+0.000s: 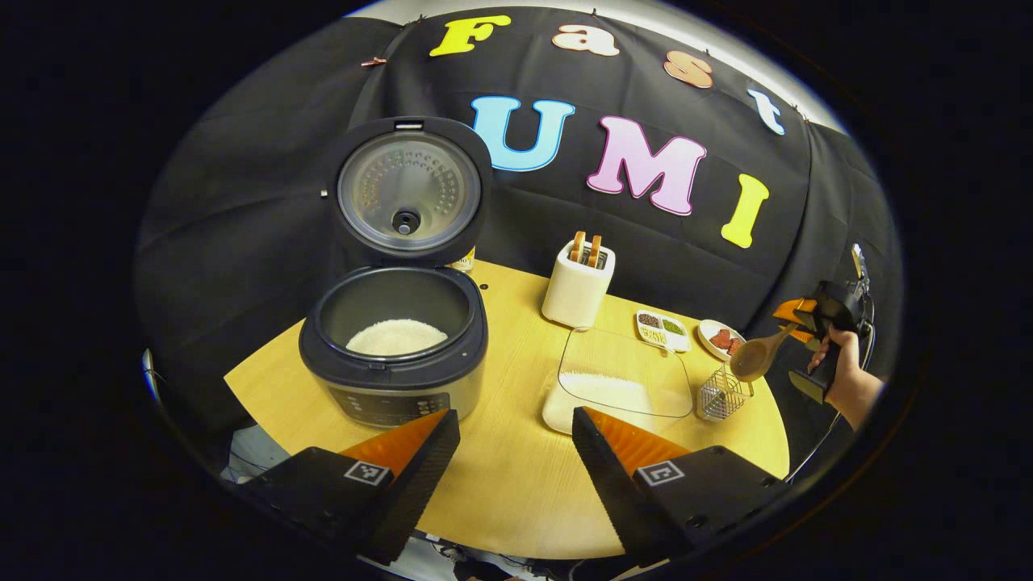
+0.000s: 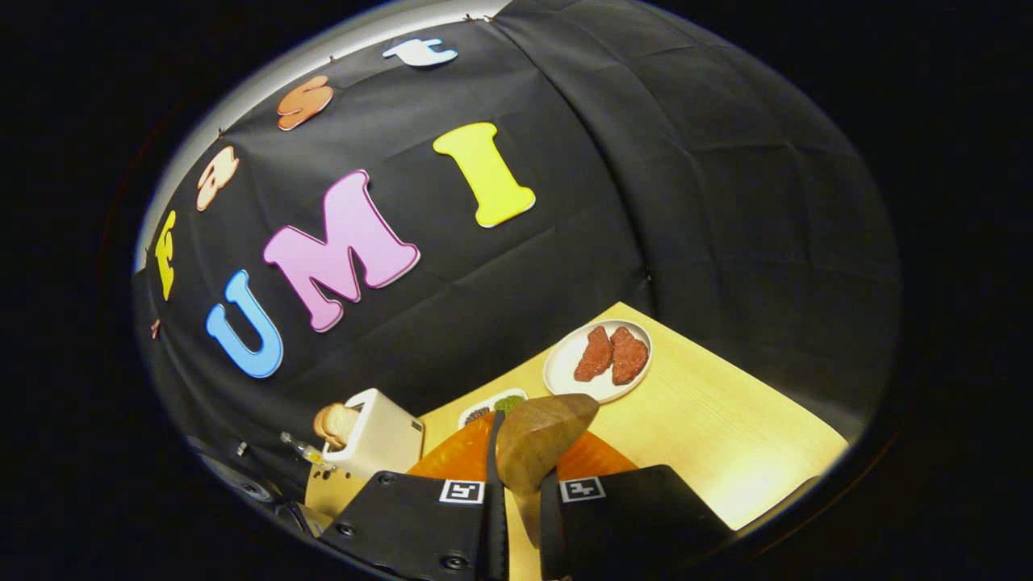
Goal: Close the left gripper, press the button to open the rice cooker; take a wooden spoon from the chopstick holder with the right hand, scoop a spoonful of rice and pour it into the rice cooker, then put the wooden spoon back into the chopstick holder.
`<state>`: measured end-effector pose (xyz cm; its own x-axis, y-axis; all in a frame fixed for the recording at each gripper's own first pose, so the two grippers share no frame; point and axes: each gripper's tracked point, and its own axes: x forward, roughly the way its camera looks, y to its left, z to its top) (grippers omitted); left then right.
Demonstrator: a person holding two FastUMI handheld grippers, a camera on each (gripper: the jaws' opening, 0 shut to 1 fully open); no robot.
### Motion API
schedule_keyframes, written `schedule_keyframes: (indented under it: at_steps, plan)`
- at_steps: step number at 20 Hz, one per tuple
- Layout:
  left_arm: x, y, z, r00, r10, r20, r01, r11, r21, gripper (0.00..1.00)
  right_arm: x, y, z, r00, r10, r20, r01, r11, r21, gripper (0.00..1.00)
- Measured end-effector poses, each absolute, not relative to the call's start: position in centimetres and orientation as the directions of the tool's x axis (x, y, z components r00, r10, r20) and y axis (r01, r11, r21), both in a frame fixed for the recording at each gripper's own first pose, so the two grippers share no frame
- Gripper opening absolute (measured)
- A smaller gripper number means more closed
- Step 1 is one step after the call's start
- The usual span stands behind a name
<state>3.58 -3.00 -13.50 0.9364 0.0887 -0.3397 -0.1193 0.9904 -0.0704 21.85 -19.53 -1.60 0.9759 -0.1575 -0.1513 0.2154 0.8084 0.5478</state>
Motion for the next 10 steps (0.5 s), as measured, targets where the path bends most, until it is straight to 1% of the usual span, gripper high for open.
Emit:
schedule_keyframes:
  at_steps: [3,6,10]
  plan:
    - [3.6,-0.9,-13.1,0.942,0.07,-0.327,-0.1,0.992,-0.076,0.96,20.5,-15.4,0.6,0.987,-0.11,-0.116,0.155,0.823,0.546,0.19]
    - [3.3,1.2,-13.0,0.946,0.053,-0.319,-0.084,0.993,-0.082,0.95,19.8,-9.8,2.3,0.996,-0.033,-0.085,0.073,0.851,0.52,0.19]
    - [2.6,4.1,-13.5,0.944,0.05,-0.325,-0.093,0.989,-0.117,0.95,20.1,-2.2,1.4,0.992,0.084,-0.094,-0.033,0.896,0.443,0.19]
